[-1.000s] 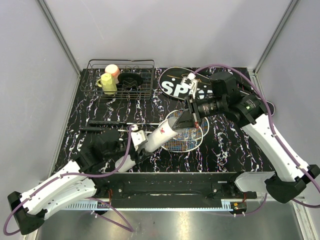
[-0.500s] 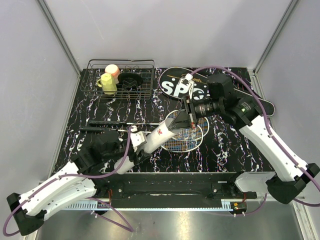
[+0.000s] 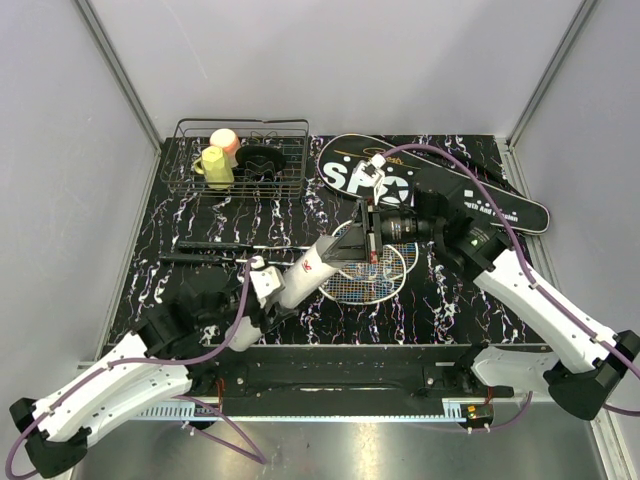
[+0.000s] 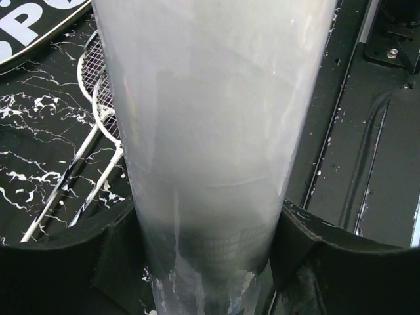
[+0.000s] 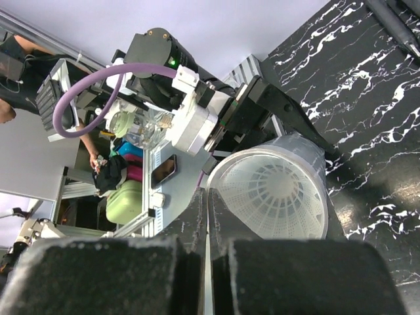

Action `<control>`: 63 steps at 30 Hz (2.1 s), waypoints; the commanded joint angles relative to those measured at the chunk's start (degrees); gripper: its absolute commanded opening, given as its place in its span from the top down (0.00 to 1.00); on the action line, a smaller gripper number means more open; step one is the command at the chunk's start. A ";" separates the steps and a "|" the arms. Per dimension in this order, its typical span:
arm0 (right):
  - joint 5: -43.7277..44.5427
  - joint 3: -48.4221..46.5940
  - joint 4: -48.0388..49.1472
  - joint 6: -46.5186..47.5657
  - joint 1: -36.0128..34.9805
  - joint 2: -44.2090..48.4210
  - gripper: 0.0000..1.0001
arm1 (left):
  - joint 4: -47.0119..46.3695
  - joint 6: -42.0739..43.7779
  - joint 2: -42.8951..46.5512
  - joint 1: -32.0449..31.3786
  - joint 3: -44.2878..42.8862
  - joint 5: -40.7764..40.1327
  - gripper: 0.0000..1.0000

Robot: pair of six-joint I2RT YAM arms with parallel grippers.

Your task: Pack up the badminton gear

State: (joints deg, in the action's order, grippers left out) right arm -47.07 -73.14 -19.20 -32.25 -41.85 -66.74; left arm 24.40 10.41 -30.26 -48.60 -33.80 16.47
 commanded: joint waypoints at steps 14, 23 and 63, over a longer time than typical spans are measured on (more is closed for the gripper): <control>13.59 10.48 12.17 -11.16 -5.79 -3.83 1.00 | -18.16 0.66 6.00 -0.36 -0.83 -3.63 0.96; 3.21 8.37 16.04 -17.41 -5.09 -5.51 0.65 | -18.43 0.92 7.41 -0.27 -0.21 -4.34 0.96; 13.22 6.98 8.32 -12.76 -5.53 -6.47 0.61 | -18.25 0.92 8.55 -0.18 -0.38 -7.15 0.96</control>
State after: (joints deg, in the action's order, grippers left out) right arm -35.51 -63.37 6.28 -51.40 -45.65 -70.24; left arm 27.05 10.26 -22.31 -48.36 -30.35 6.76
